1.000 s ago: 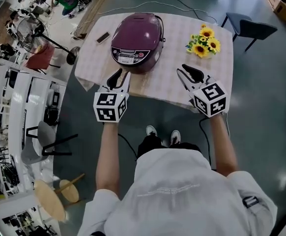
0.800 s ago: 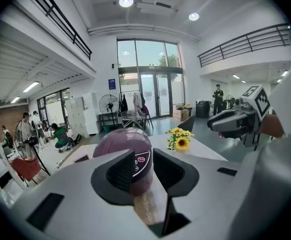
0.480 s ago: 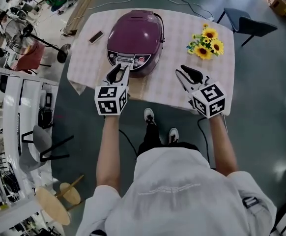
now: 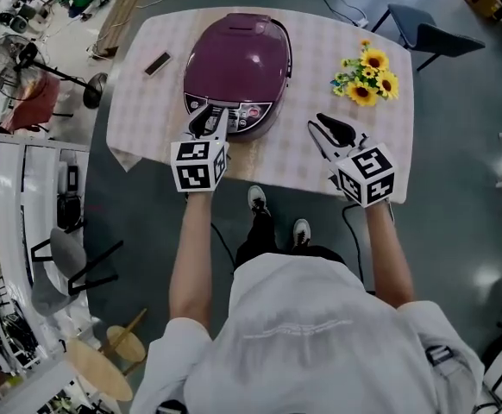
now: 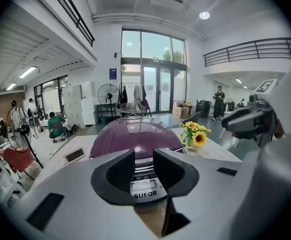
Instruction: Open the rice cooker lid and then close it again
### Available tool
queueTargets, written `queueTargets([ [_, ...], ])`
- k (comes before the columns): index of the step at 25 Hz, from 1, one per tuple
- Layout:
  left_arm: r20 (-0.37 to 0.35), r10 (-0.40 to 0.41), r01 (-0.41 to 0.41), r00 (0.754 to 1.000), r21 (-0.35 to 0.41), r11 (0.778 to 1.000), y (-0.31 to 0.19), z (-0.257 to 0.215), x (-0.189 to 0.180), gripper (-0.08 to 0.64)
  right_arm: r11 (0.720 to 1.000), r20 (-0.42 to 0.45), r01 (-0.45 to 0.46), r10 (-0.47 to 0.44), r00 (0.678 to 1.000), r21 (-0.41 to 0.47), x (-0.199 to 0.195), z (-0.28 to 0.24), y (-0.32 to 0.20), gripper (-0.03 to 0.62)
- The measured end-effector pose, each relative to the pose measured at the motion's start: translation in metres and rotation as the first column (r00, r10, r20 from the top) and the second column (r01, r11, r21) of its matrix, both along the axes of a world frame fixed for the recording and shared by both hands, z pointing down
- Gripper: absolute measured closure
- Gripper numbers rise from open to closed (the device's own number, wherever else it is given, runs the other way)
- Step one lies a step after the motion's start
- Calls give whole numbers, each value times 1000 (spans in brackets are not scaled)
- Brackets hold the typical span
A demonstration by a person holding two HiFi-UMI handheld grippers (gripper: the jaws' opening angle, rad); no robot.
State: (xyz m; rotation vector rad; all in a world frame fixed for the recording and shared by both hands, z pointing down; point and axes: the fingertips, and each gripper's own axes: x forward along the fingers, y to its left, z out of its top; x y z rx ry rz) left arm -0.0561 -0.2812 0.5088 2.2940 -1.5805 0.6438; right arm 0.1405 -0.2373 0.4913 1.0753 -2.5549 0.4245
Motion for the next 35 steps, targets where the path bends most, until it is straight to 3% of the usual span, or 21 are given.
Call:
queueTargets([
  [11, -1, -9, 9, 1000, -33, 999, -20, 25, 4, 431, 999, -24, -24, 23, 999, -34, 1, 12, -8, 488],
  [22, -16, -48, 49, 999, 23, 999, -16, 28, 2, 431, 999, -18, -24, 24, 1000, -43, 3, 15, -4, 488],
  [35, -35, -67, 68, 997, 28, 997, -14, 31, 4, 431, 999, -12, 1, -1, 1000, -35, 0, 13, 2, 488],
])
